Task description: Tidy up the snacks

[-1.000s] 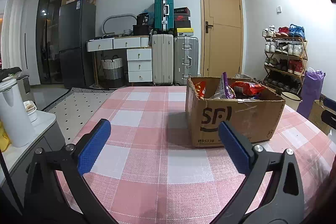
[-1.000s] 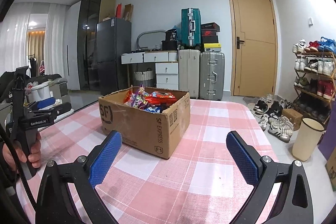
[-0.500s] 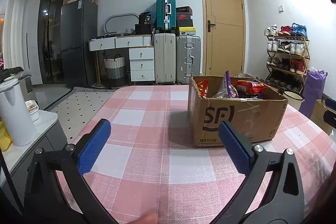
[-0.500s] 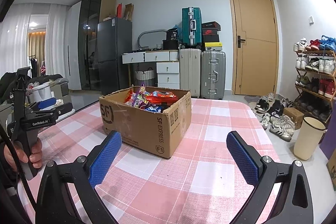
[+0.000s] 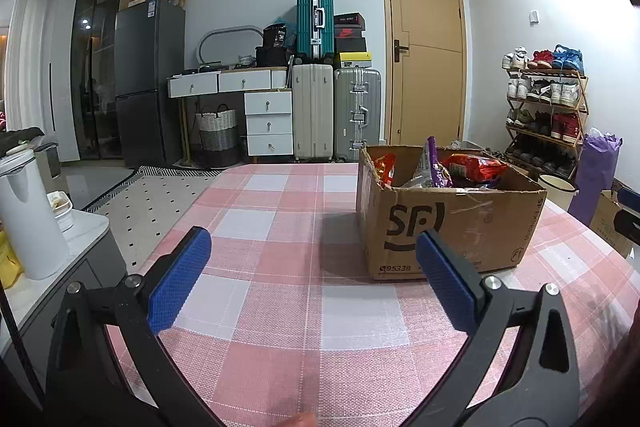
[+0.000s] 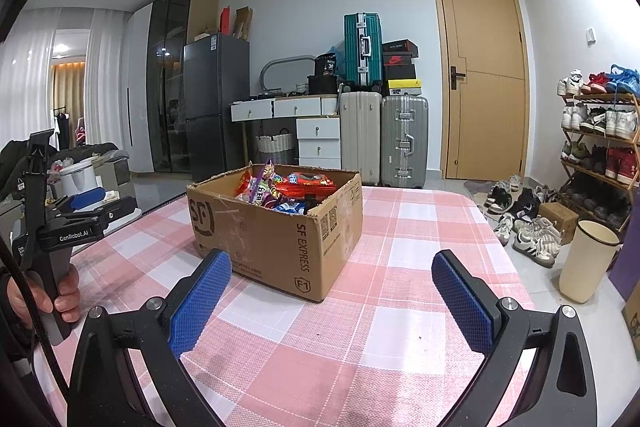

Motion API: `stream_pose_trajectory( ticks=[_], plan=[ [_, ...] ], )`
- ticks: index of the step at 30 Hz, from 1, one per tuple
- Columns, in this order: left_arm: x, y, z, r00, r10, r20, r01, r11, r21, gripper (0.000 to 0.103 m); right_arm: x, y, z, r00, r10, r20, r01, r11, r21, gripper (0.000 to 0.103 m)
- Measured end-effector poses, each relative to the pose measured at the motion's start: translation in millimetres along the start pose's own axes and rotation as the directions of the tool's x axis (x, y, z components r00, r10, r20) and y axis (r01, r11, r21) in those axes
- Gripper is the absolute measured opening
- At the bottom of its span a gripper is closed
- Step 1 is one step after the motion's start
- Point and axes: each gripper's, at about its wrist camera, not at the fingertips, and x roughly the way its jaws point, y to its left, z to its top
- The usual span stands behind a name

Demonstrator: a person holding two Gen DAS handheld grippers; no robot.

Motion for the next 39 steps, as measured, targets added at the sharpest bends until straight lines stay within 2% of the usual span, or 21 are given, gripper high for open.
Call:
stream_pose_trajectory(
  ticks=[39],
  plan=[
    [3.8, -4.3, -0.8, 1.0, -0.014, 0.006, 0.014, 1.0, 0.003, 0.102, -1.9, -1.2, -0.3, 1.0, -0.001, 0.001, 0.001, 1.0, 0.0, 0.102]
  ],
)
